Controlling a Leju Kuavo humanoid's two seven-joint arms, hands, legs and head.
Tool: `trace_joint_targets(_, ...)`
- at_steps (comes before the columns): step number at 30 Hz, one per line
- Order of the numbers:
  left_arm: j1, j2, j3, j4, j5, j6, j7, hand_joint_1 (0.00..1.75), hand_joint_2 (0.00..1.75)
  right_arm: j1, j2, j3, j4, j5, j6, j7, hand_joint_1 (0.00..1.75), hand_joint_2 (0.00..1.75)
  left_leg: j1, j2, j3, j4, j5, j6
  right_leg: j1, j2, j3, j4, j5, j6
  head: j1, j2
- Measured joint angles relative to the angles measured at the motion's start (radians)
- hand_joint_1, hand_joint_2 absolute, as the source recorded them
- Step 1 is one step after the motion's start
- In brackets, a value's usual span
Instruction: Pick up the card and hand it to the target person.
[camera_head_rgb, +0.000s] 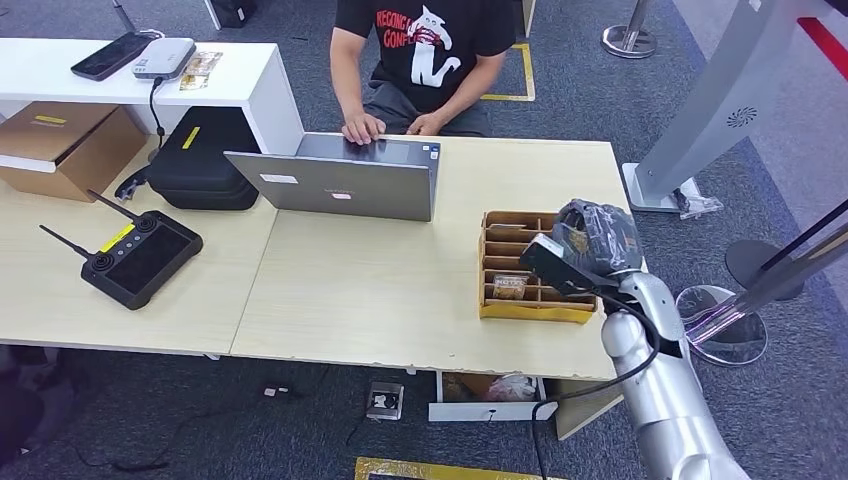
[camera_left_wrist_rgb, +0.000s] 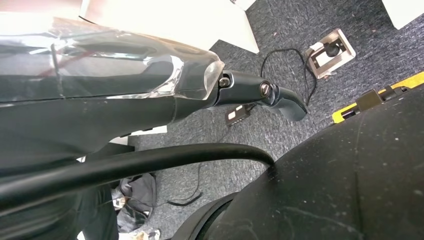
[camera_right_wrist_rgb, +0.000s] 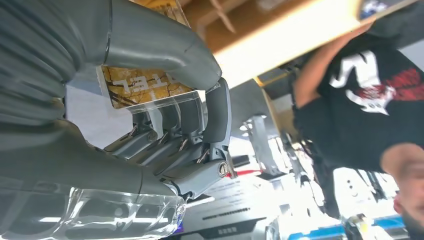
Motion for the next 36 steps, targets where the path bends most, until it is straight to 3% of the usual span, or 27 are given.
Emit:
trace_joint_targets(14,0.0,0.002,0.002,0.0,0.0,0.002,-0.018,0.0,1.75,-0.227,0.107,0.102,0.176,-0.035,0.019,-0.018,1.43,1.75,0.0,-0.001,0.0,0.0,0.001,-0.001,0.0,-0.001,0.0,0.0,0.0,0.0,0.0,0.0)
trace_joint_targets(32,0.0,0.004,0.002,0.0,-0.001,0.004,-0.021,0.0,1.75,-0.318,0.134,0.139,0.322,-0.1,-0.005,-0.048,1.41,1.75,0.0,-0.002,0.0,0.0,0.001,-0.001,0.0,-0.002,0.0,0.0,0.0,0.0,0.0,0.0)
trace_joint_targets(35,0.0,0.004,0.002,0.0,-0.001,0.004,-0.017,0.0,1.75,-0.323,0.134,0.139,0.335,-0.111,-0.012,-0.053,1.32,1.75,0.0,-0.002,0.0,0.0,0.001,-0.001,0.0,-0.002,0.0,0.0,0.0,0.0,0.0,0.0)
trace_joint_targets(36,0.0,0.004,0.002,0.0,-0.001,0.004,-0.016,0.0,1.75,-0.323,0.134,0.139,0.339,-0.115,-0.016,-0.055,1.17,1.75,0.0,-0.002,0.0,0.0,0.001,-0.001,0.0,-0.002,0.0,0.0,0.0,0.0,0.0,0.0)
